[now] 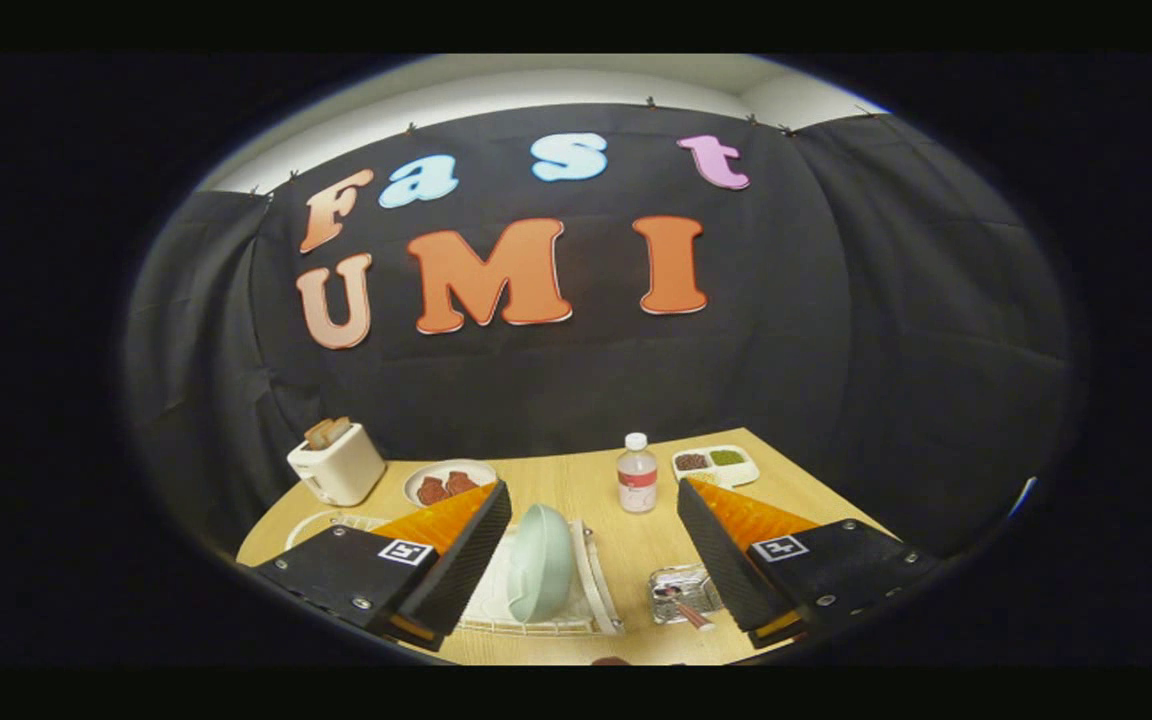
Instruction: Take the plate from the dish rack, then take the spoon from the basket and place it into the plate.
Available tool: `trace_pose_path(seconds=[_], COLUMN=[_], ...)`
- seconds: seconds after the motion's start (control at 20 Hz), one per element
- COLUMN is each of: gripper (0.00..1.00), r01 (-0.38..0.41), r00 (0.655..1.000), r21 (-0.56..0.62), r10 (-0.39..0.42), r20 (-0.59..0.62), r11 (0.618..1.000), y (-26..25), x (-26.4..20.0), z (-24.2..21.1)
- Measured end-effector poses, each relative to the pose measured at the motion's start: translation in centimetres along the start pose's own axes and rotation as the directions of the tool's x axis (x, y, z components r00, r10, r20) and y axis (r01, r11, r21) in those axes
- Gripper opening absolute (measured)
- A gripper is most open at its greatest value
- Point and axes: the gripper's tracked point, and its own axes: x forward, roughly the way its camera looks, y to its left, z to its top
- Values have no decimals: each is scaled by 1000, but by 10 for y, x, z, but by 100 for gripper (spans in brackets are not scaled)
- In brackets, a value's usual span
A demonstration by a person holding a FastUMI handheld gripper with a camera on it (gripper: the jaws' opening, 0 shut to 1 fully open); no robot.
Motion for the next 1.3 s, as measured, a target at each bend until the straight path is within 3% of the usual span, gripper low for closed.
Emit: trace_pose_path(seconds=[0.55,0.8,0.95,1.1,1.3], gripper=[99,71,56,31,22], r01=[-39,-43,-12,40,124], r00=[959,937,927,919,907], r21=[-24,21,16,12,-82], r10=[30,48,17,-32,-146], r20=[-280,-345,-374,-394,-395], r11=[999,999,1000,999,989], y=[25,37,38,36,24], x=[55,66,72,73,70], z=[-96,-112,-119,-122,-115])
